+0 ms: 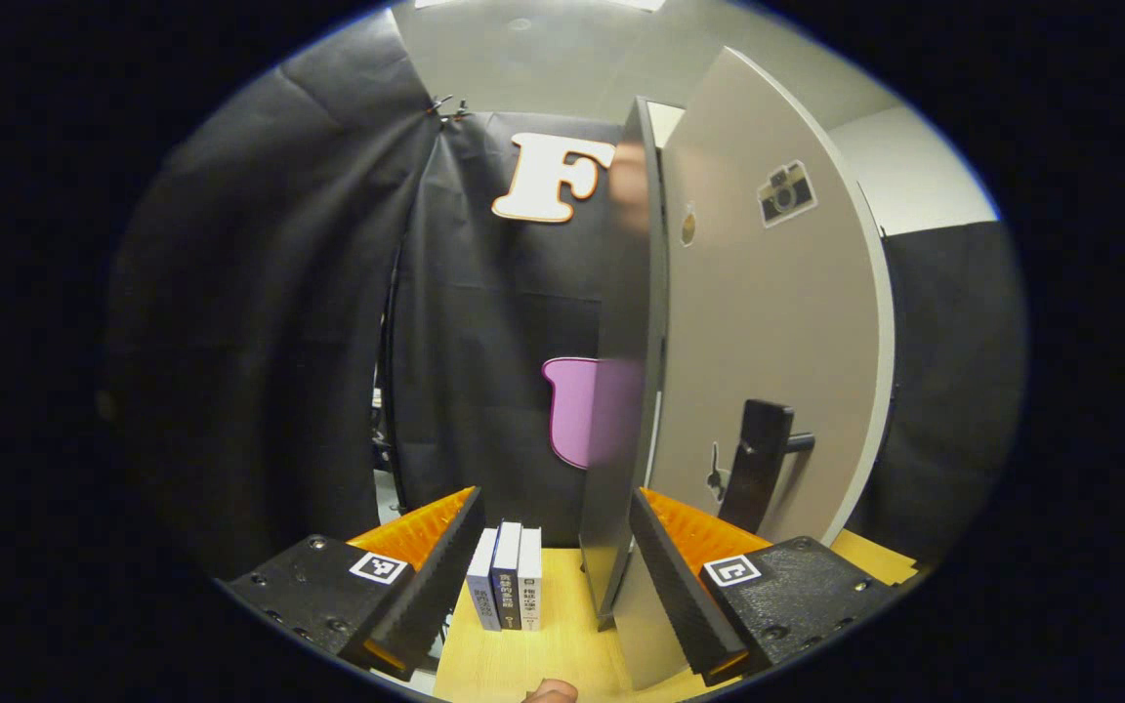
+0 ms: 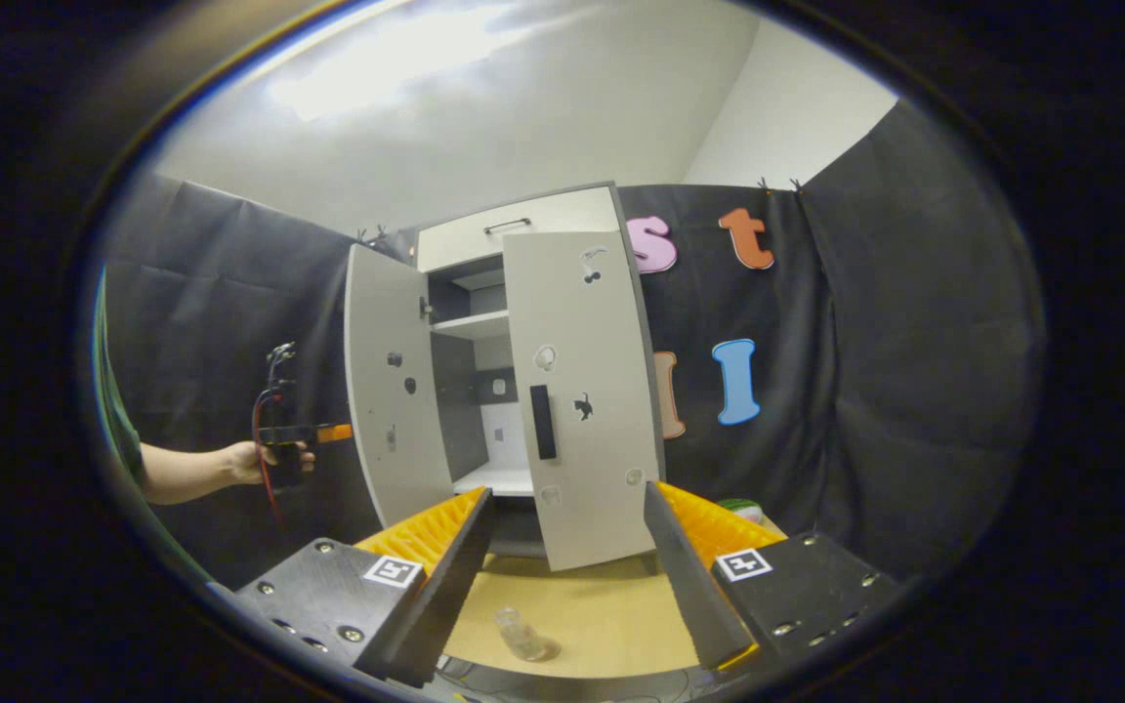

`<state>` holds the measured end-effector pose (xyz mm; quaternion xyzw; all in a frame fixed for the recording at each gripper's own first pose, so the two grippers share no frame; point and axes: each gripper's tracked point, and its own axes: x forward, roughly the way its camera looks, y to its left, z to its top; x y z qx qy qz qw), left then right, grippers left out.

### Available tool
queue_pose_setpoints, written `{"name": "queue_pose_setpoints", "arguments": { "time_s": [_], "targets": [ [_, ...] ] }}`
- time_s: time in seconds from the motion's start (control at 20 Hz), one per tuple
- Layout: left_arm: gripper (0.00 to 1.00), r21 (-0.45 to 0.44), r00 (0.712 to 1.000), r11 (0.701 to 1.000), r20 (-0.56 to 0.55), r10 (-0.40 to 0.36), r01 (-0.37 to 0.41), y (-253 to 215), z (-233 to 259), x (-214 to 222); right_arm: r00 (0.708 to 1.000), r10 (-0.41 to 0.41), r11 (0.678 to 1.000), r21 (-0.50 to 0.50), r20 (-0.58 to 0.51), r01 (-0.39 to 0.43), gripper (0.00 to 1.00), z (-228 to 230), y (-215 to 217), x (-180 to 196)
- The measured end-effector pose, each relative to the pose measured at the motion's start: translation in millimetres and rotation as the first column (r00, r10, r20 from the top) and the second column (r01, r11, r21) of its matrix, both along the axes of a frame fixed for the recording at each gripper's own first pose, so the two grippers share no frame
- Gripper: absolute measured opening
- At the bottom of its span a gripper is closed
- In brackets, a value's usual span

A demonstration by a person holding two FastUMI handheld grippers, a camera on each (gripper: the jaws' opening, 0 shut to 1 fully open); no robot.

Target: Grasp the bottle in the cabinet with the left hand and place it on the coaster, then close the right door with the right hand and the left door with the left hand.

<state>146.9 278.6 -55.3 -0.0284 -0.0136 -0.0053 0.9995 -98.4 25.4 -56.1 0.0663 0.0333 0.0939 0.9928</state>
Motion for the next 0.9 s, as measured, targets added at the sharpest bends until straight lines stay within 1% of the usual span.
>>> {"name": "queue_pose_setpoints", "arguments": {
  "time_s": [0.05, 0.1, 0.15, 0.2, 0.3, 0.35, 0.4, 0.45, 0.5, 0.55, 0.6, 0.65, 0.7, 0.75, 0.8, 0.85, 0.9],
  "targets": [
    [0.95, 0.027, 0.999, 0.999, 0.009, 0.032, -0.033, 0.4, 2.0, -3.2, 1.0, 0.001, 1.0, -0.003, -0.003, -0.001, 0.94, -1.5, 1.4, -10.1],
    [0.9, 0.053, 0.999, 0.998, 0.027, 0.033, -0.035, -4.5, 7.5, 2.6, 1.0, -0.005, 1.0, -0.001, -0.001, 0.005, 0.89, -2.5, 1.9, -19.7],
    [0.85, 0.056, 0.999, 0.997, 0.028, 0.043, -0.045, -5.9, 8.2, -0.6, 1.0, -0.005, 1.0, 0.004, -0.003, 0.005, 0.89, -2.7, 3.7, -30.4],
    [0.87, 0.034, 0.998, 0.998, 0.024, 0.054, -0.055, -7.4, 5.9, -1.6, 1.0, -0.01, 1.0, 0.006, -0.004, 0.01, 0.94, -3.2, 3.4, -38.1],
    [0.87, -0.007, 0.997, 0.997, 0.009, 0.071, -0.071, -7.1, 2.3, -1.9, 1.0, -0.021, 1.0, 0.003, -0.007, 0.021, 0.94, -4.5, -1.7, -51.9],
    [0.87, -0.023, 0.997, 0.996, 0.003, 0.081, -0.081, -6.1, 1.7, -2.8, 0.999, -0.031, 1.0, 0.002, -0.009, 0.031, 0.89, -4.9, -6.3, -56.0],
    [0.87, -0.04, 0.996, 0.995, -0.001, 0.089, -0.089, -6.4, 0.9, -3.6, 0.999, -0.045, 0.999, 0.006, -0.01, 0.045, 0.94, -5.1, -11.1, -61.1],
    [0.85, -0.048, 0.996, 0.995, -0.005, 0.086, -0.086, -7.0, 0.7, -3.2, 0.998, -0.056, 0.998, 0.016, -0.015, 0.056, 0.94, -4.3, -15.4, -62.9],
    [0.85, -0.036, 0.996, 0.996, -0.03, 0.083, -0.084, -7.3, -4.3, -3.2, 0.998, -0.061, 0.998, 0.022, -0.017, 0.062, 0.94, -3.9, -15.7, -65.6],
    [0.88, -0.026, 0.996, 0.996, -0.036, 0.08, -0.081, -6.3, -6.3, -4.0, 0.998, -0.066, 0.998, 0.022, -0.009, 0.066, 0.94, -0.6, -16.0, -65.8],
    [0.86, -0.015, 0.996, 0.996, -0.036, 0.087, -0.087, -5.4, -2.2, -3.8, 0.998, -0.07, 0.997, 0.019, 0.003, 0.07, 0.94, 4.1, -16.7, -66.0],
    [0.88, -0.004, 0.995, 0.995, -0.035, 0.096, -0.096, -3.7, -1.1, -4.5, 0.997, -0.071, 0.997, 0.016, 0.011, 0.071, 0.89, 5.8, -15.9, -62.5],
    [0.88, 0.002, 0.994, 0.995, -0.029, 0.104, -0.104, -3.2, -0.4, -4.8, 0.997, -0.072, 0.997, 0.014, 0.016, 0.072, 0.94, 4.2, -14.9, -61.1],
    [0.88, 0.008, 0.994, 0.994, -0.033, 0.108, -0.108, -4.0, -0.9, -4.7, 0.997, -0.072, 0.997, 0.012, 0.017, 0.072, 0.89, 3.6, -12.7, -57.3],
    [0.85, 0.013, 0.994, 0.994, -0.027, 0.11, -0.11, -4.6, 0.2, -5.5, 0.997, -0.072, 0.997, 0.006, 0.016, 0.072, 0.89, 3.5, -10.5, -51.9],
    [0.85, 0.013, 0.993, 0.993, -0.024, 0.113, -0.113, -4.7, 0.8, -5.8, 0.997, -0.072, 0.997, -0.004, 0.013, 0.072, 0.94, 2.0, -8.3, -47.1],
    [0.85, 0.009, 0.993, 0.993, -0.018, 0.118, -0.118, -4.4, 0.6, -5.3, 0.997, -0.075, 0.997, -0.012, 0.012, 0.075, 0.94, 0.5, -6.5, -43.7]
  ]
}}
